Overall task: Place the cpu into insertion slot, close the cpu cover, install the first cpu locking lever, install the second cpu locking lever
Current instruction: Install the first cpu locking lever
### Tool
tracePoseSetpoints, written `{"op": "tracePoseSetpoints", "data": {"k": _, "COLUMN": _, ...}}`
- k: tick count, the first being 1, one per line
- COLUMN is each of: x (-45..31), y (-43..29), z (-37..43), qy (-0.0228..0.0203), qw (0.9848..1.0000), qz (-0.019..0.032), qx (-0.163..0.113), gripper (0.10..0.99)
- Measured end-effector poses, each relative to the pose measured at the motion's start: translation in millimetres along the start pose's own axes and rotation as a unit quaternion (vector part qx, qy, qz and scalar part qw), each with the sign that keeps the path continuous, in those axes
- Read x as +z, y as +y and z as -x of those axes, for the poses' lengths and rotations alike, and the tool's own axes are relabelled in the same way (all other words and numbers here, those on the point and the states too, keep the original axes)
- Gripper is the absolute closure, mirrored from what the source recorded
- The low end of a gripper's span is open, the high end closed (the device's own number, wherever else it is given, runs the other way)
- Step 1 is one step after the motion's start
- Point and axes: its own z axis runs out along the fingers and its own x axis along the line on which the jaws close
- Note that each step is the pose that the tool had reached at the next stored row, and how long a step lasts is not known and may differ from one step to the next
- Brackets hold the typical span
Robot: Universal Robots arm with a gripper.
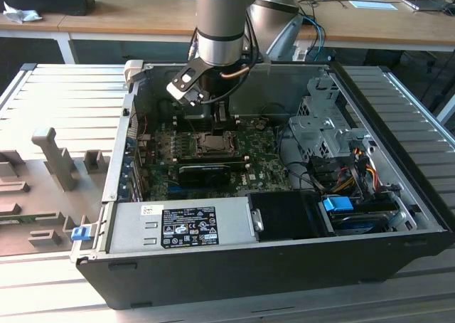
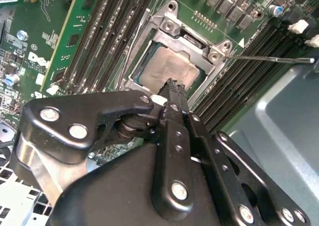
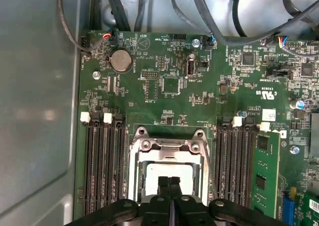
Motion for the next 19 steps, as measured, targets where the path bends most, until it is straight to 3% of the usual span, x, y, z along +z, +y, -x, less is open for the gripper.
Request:
{"op": "tracePoseSetpoints", "data": {"k": 2, "x": -1.9, "y": 0.0, "z": -0.1, "qy": 0.0001, "qw": 1.0, "qz": 0.0, "qx": 0.0, "gripper": 0.98}}
{"op": "tracePoseSetpoints", "data": {"k": 5, "x": -36.4, "y": 1.0, "z": -0.4, "qy": 0.0002, "qw": 1.0, "qz": 0.0001, "qx": 0.0, "gripper": 0.98}}
{"op": "tracePoseSetpoints", "data": {"k": 9, "x": -63.7, "y": 1.6, "z": -0.7, "qy": 0.0001, "qw": 1.0, "qz": 0.0001, "qx": 0.0, "gripper": 0.98}}
{"op": "tracePoseSetpoints", "data": {"k": 11, "x": -63.7, "y": 1.5, "z": -0.7, "qy": 0.0012, "qw": 0.9993, "qz": -0.0002, "qx": -0.038, "gripper": 0.98}}
{"op": "tracePoseSetpoints", "data": {"k": 15, "x": -62.3, "y": 1.4, "z": -0.7, "qy": 0.0025, "qw": 0.9967, "qz": -0.0004, "qx": -0.081, "gripper": 0.98}}
{"op": "tracePoseSetpoints", "data": {"k": 16, "x": -61.5, "y": 1.5, "z": -0.7, "qy": 0.0027, "qw": 0.996, "qz": -0.0007, "qx": -0.089, "gripper": 0.98}}
{"op": "tracePoseSetpoints", "data": {"k": 17, "x": -59.2, "y": 1.4, "z": -0.7, "qy": 0.0033, "qw": 0.9941, "qz": -0.0015, "qx": -0.109, "gripper": 0.98}}
{"op": "tracePoseSetpoints", "data": {"k": 19, "x": -56.9, "y": 1.3, "z": -0.7, "qy": 0.0036, "qw": 0.9929, "qz": -0.0025, "qx": -0.119, "gripper": 0.98}}
